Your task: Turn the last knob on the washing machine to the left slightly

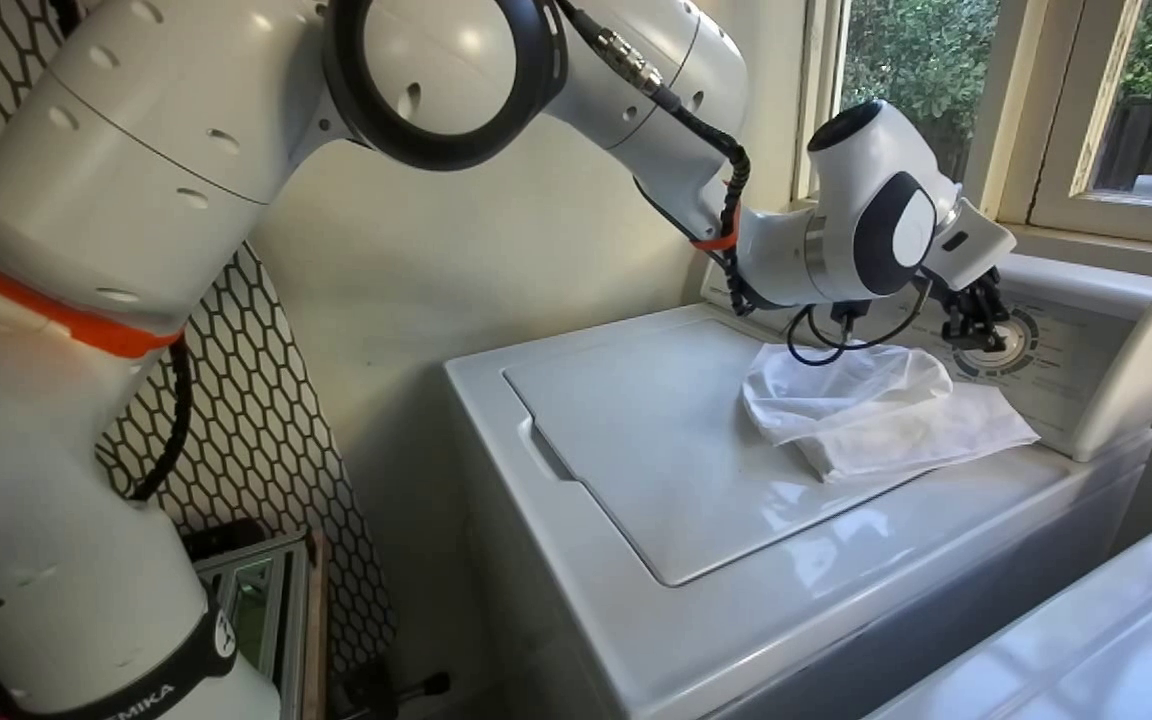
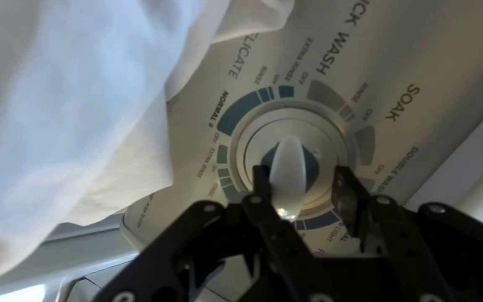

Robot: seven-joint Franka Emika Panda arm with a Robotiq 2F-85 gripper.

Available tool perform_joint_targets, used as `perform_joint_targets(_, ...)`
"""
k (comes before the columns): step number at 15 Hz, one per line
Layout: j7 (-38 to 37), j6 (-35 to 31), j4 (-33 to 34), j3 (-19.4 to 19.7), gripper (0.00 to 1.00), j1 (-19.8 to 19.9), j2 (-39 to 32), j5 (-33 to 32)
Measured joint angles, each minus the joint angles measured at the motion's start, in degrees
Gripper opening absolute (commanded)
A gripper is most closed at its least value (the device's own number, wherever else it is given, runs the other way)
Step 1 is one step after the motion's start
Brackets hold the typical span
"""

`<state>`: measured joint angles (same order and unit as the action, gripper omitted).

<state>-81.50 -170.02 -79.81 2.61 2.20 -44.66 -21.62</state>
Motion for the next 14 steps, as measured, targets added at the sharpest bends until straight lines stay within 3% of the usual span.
perform_joint_targets(2,2.30,1.26,0.53,0.20,0.17,-0.38,-0.07,1.71)
perform_joint_targets(7,18.83,1.48,0.59,0.09,0.17,-0.83,-0.17,12.10)
perform_joint_targets(14,41.86,1.48,0.55,-1.81,0.17,0.19,-0.17,20.14)
